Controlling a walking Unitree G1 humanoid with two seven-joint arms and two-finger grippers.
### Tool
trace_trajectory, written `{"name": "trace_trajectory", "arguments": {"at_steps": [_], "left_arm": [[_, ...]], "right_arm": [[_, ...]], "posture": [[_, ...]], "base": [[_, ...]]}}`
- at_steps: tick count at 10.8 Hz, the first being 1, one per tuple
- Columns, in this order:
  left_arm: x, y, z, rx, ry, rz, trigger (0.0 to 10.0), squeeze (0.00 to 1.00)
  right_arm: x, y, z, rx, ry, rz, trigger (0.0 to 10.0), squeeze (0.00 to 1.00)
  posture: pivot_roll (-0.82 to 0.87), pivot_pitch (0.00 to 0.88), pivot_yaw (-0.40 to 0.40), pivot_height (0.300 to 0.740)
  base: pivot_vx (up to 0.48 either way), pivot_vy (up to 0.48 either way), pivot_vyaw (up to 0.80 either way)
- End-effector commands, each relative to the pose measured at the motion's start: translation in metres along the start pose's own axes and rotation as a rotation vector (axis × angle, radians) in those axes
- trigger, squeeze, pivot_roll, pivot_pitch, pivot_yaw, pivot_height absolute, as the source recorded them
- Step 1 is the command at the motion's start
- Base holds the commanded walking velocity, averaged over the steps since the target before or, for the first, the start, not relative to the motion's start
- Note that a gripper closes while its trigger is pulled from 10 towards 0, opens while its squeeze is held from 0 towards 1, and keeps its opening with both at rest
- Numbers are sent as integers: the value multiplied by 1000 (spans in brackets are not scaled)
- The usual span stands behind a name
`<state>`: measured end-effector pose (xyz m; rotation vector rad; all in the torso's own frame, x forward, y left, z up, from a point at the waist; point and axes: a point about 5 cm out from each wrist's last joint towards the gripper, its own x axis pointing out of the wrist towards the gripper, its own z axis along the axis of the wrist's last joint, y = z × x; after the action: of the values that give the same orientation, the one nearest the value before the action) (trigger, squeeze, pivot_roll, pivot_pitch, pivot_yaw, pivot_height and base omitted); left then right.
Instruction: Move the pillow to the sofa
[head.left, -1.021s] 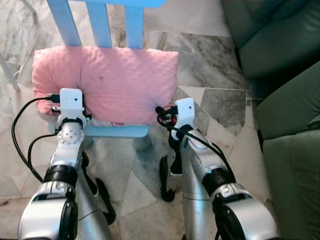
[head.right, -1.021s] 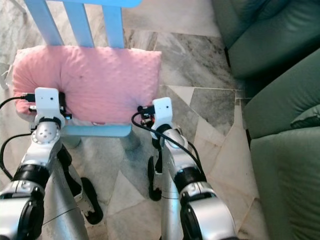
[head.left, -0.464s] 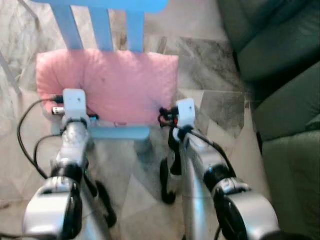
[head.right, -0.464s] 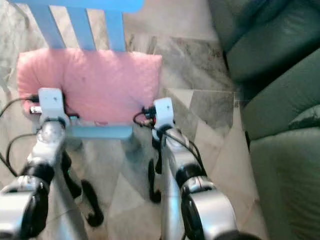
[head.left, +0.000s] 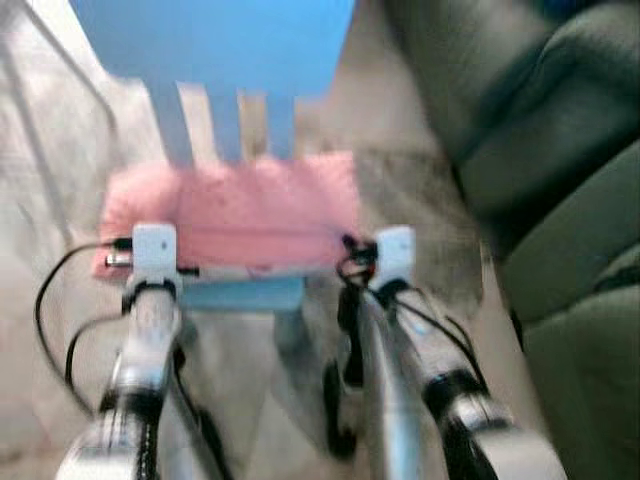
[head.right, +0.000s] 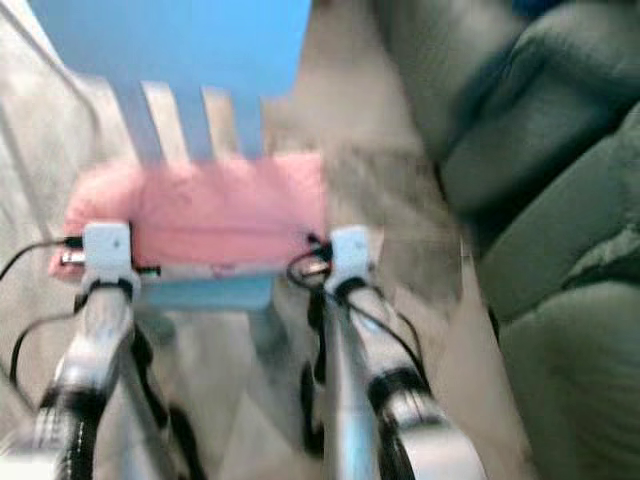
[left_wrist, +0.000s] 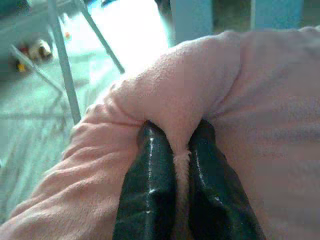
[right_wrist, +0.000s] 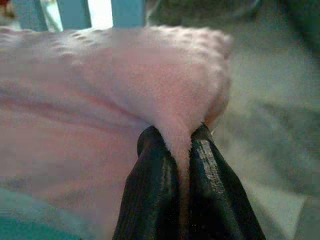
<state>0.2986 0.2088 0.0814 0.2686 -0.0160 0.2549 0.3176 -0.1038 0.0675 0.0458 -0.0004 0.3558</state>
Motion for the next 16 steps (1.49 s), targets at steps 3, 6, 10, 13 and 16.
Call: {"name": "trace_trajectory", "arguments": {"at_steps": [3,6,10,13,16], "left_arm": [[-48,6,-8,40,23,-83,0,0],[-63,7,2,93,2,-84,5059,0],[-49,-14,15,-22,18,-98,10000,0],[-47,-17,19,-41,29,-71,10000,0],[-45,-22,21,-74,44,-102,10000,0]], "right_arm": [[-50,-28,9,-66,-94,-107,0,0],[-86,-30,13,-71,-79,-177,0,0],[-66,-31,32,-111,-87,-160,10000,0],[-63,-28,36,-77,-74,-171,10000,0],[-61,-32,41,-73,-80,-195,10000,0]], "posture": [[22,20,-25,445],[2,34,-38,445],[0,39,-66,460],[-3,46,-65,515],[-15,47,-57,565]], "base": [[0,0,0],[0,0,0],[0,0,0],[0,0,0],[0,0,0]]}}
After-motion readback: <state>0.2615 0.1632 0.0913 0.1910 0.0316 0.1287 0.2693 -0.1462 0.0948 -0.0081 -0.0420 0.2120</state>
